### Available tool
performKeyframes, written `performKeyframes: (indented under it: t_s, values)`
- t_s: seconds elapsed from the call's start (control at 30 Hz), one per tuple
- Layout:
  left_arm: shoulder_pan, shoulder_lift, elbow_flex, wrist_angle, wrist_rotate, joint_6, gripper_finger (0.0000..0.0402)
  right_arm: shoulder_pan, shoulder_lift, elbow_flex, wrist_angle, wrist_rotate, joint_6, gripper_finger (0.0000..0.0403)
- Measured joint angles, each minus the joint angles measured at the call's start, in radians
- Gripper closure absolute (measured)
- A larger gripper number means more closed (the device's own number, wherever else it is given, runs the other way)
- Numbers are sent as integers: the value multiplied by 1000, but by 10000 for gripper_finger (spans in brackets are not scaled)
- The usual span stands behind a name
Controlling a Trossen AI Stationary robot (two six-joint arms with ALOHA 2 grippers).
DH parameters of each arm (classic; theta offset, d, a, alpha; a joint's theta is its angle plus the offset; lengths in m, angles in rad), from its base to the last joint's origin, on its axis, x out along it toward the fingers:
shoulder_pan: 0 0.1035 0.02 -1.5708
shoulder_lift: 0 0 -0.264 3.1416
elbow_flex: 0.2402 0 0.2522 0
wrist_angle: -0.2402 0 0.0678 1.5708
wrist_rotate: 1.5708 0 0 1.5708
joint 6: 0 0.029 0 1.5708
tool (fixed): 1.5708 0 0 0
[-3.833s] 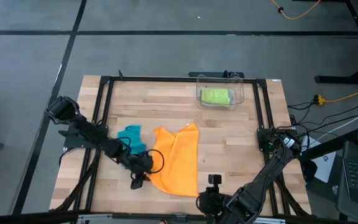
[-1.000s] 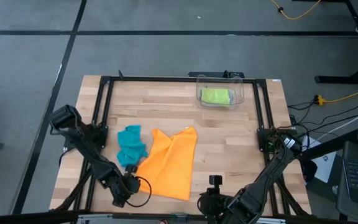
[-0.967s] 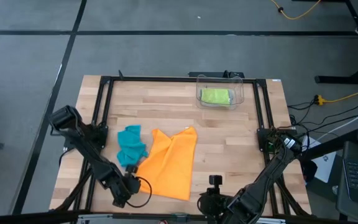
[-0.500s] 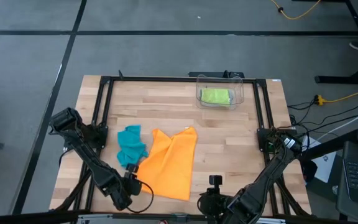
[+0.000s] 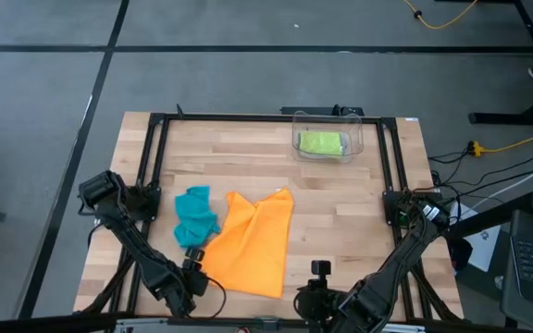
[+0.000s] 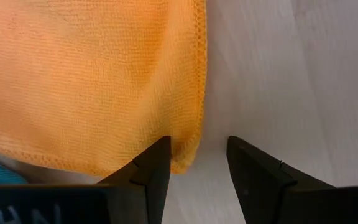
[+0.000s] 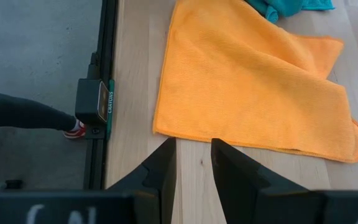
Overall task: Fold microfiber towels
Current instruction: Fold the orange microfiber
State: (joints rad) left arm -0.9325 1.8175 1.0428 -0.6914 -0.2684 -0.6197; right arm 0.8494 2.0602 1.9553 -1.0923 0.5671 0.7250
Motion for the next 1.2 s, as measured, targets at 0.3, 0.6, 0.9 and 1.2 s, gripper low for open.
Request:
performKeyframes:
  t_s: [0.3, 0.6, 0.9, 1.2]
  values:
    - [2, 11, 44, -68, -88, -3, 248, 0, 0, 0, 0, 0, 3, 299]
    - [3, 14, 54, -67, -32, -6, 248, 0, 0, 0, 0, 8, 3, 299]
    - [3, 40, 58, -62, -44, -5, 258, 0, 0, 0, 0, 8, 5, 299]
    - [2, 71, 60, -52, -12, -7, 331, 0, 0, 0, 0, 9, 5, 299]
